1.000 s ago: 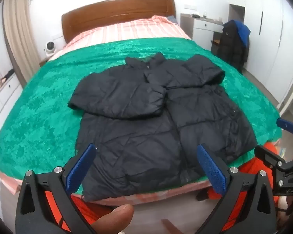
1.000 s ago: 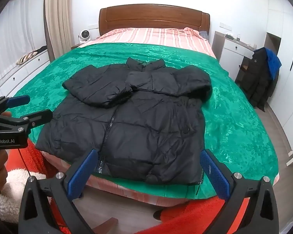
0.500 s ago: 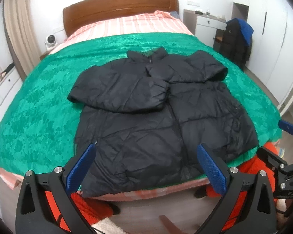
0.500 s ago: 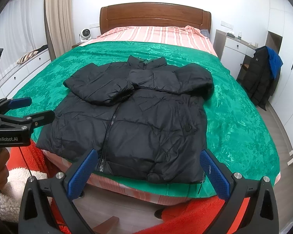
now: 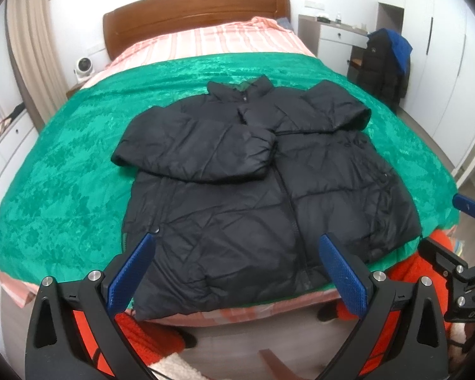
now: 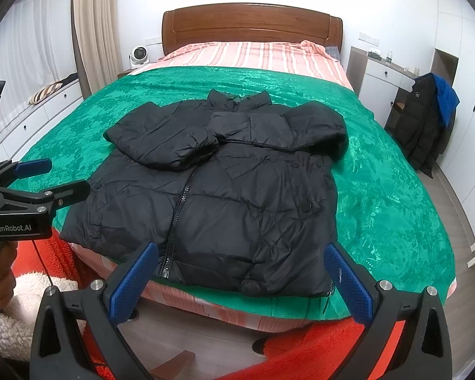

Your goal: Fold large clothes

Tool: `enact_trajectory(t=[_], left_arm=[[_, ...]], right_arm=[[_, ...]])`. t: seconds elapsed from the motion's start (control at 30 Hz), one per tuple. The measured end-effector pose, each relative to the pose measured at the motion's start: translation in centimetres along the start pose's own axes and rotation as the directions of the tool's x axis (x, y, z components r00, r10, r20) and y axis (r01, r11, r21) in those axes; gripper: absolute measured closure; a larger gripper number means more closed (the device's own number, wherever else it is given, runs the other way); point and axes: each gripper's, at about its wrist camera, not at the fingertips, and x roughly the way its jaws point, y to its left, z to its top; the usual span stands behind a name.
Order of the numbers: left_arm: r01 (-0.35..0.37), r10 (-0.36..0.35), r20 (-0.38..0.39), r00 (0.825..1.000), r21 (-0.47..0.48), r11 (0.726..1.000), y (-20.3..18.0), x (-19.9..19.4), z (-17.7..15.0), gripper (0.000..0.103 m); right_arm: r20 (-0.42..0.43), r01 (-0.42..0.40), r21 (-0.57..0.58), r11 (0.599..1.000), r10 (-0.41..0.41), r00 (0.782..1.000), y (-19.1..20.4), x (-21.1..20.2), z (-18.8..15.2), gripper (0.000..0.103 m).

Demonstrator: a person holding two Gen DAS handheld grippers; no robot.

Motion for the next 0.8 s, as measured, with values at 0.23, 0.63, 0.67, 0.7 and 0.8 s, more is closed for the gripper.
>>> enact_trajectory(t=[0.23, 0.63, 0.67, 0.7, 0.8], left_arm=[[-0.001, 0.001, 0.004, 1.0, 0.005, 1.0, -0.05, -0.06, -0.02, 0.0], [-0.001, 0.0, 0.014, 1.0, 0.009, 1.0, -0.16, -0.46, -0.03, 0.0], [-0.001, 0.001, 0.014, 1.0, 0.009, 1.0, -0.15, -0.45, -0.02, 0.0], [-0.001, 0.001, 0.014, 1.0, 0.009, 1.0, -0.14, -0.46, -0.02, 0.0], [-0.001, 0.001, 0.014, 1.0, 0.008, 1.0, -0.16, -0.45, -0.02, 0.0]], right_arm=[[0.005, -0.002, -0.002, 1.0, 0.002, 1.0, 0.0, -0.09, 0.04, 0.0], [0.014, 0.0, -0.004, 1.0, 0.0, 1.0, 0.13, -0.33, 0.16, 0.0], [0.013, 0.0, -0.004, 1.0, 0.0, 1.0, 0.14, -0.34, 0.16, 0.0], [0.014, 0.0, -0.004, 1.0, 0.0, 1.0, 0.13, -0.34, 0.15, 0.0], [0.015, 0.001, -0.004, 1.0, -0.001, 1.0, 0.16, -0.36, 0.17, 0.0]])
